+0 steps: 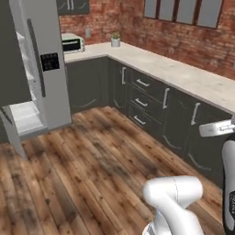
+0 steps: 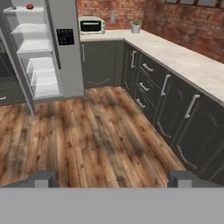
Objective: Retrieve the bottle and the shaker from the cabinet and place them next to the mixing bowl on the counter. Then add garlic from the fridge to the mixing bowl.
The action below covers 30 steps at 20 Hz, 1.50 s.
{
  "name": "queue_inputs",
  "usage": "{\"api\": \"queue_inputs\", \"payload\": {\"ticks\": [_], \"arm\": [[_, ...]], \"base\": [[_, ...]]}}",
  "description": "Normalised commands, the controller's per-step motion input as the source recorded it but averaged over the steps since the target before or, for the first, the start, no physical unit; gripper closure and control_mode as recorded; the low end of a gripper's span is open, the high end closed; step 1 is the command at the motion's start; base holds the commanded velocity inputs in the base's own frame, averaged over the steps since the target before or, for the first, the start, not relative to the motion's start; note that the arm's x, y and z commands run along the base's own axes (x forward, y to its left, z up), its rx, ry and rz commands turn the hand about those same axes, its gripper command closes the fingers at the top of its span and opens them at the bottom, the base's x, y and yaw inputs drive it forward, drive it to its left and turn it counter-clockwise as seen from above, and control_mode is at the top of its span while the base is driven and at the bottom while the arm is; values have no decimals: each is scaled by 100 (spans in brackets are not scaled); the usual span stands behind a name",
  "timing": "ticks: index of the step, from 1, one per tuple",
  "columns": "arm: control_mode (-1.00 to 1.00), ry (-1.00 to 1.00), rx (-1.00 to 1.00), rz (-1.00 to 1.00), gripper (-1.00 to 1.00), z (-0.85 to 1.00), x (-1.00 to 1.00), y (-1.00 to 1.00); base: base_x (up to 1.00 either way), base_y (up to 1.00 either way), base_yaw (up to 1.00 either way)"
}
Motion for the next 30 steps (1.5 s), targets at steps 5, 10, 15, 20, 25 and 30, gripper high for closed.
{"api": "queue_inputs", "payload": {"ticks": [5, 10, 15, 20, 25, 30], "arm": [[100, 0, 0, 0, -100, 0, 0, 0], [100, 0, 0, 0, -100, 0, 0, 0], [100, 0, 0, 0, -100, 0, 0, 0], [100, 0, 0, 0, -100, 0, 0, 0], [100, 0, 0, 0, -100, 0, 0, 0], [100, 0, 0, 0, -100, 0, 0, 0]], "base": [[100, 74, 0], [100, 41, 1], [91, -13, 39], [59, -11, 76], [90, -2, 81], [100, -24, 66]]}}
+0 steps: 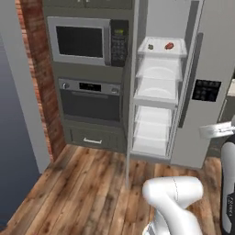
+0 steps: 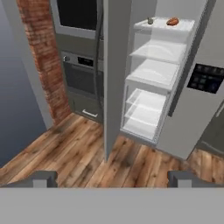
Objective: Retrieve the bottle and the shaker from the cabinet and place them next to the mixing bowl on the counter. Then add garlic from the fridge to the mixing bowl.
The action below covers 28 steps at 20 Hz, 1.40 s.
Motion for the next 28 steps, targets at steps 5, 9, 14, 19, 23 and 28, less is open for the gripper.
{"api": "queue_inputs", "payload": {"ticks": [5, 9, 14, 19, 23, 28], "arm": [[100, 0, 0, 0, -100, 0, 0, 0], [100, 0, 0, 0, -100, 0, 0, 0], [100, 0, 0, 0, -100, 0, 0, 0], [100, 0, 0, 0, -100, 0, 0, 0], [100, 0, 0, 0, -100, 0, 0, 0], [100, 0, 0, 0, -100, 0, 0, 0]], "base": [[99, -60, 45], [75, -72, 24], [40, -38, 2], [31, -11, -4], [59, -14, -16], [69, -4, -19]]}}
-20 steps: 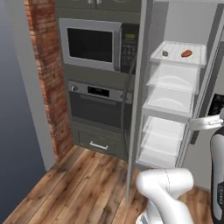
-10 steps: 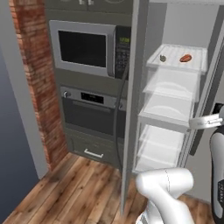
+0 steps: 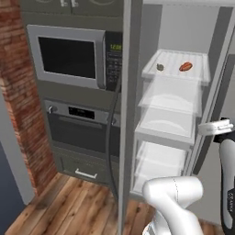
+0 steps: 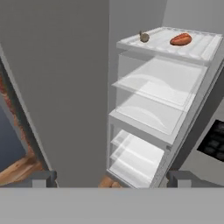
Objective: Retrieve the bottle and the shaker from the cabinet and place them next to the mixing bowl on the counter. Then add garlic from the fridge to the mixing bowl.
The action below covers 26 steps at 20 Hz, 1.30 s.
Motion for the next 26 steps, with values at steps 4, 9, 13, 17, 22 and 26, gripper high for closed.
{"api": "queue_inputs", "payload": {"ticks": [4, 9, 13, 17, 22, 26], "arm": [[100, 0, 0, 0, -100, 0, 0, 0], [100, 0, 0, 0, -100, 0, 0, 0], [100, 0, 0, 0, -100, 0, 0, 0], [100, 0, 0, 0, -100, 0, 0, 0], [100, 0, 0, 0, -100, 0, 0, 0], [100, 0, 0, 0, -100, 0, 0, 0]], "base": [[86, 0, -8], [86, -16, -10], [75, 0, -11], [56, -7, -4], [25, -8, 2], [5, -6, 1]]}}
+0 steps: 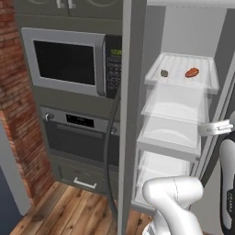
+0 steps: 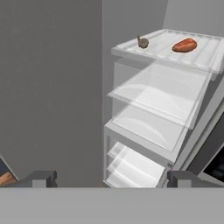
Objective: Retrieve the bottle and the shaker from the cabinet and place them next to the mixing bowl on the counter. Then add garlic from the fridge to the mixing bowl.
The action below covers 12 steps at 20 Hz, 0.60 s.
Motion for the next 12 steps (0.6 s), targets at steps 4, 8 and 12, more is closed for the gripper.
{"api": "queue_inputs", "payload": {"ticks": [4, 8, 12], "arm": [[100, 0, 0, 0, -100, 0, 0, 0], [100, 0, 0, 0, -100, 0, 0, 0], [100, 0, 0, 0, -100, 0, 0, 0]], "base": [[-40, -19, 0], [-72, 0, 0], [14, 0, -9]]}}
